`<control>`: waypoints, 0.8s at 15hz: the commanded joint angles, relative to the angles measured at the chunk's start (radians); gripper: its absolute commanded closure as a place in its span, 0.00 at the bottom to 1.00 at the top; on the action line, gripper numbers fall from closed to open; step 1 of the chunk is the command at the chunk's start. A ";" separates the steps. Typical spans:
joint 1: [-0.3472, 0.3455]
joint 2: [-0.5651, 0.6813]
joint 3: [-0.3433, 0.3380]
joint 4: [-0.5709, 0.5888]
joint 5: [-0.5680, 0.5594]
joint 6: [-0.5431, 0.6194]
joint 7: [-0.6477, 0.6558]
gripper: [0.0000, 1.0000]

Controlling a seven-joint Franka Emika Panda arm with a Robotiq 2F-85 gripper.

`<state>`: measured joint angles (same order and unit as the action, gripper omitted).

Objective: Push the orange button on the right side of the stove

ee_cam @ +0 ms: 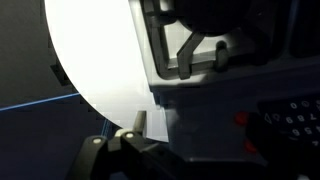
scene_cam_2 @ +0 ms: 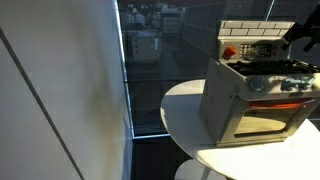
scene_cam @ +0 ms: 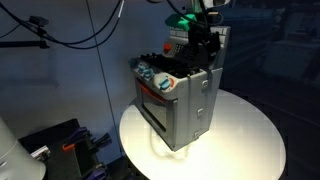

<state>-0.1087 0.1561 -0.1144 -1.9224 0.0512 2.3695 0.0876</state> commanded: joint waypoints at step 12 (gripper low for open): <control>-0.008 0.045 0.008 0.037 0.036 0.049 -0.016 0.00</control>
<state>-0.1087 0.1802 -0.1132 -1.9139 0.0582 2.4054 0.0875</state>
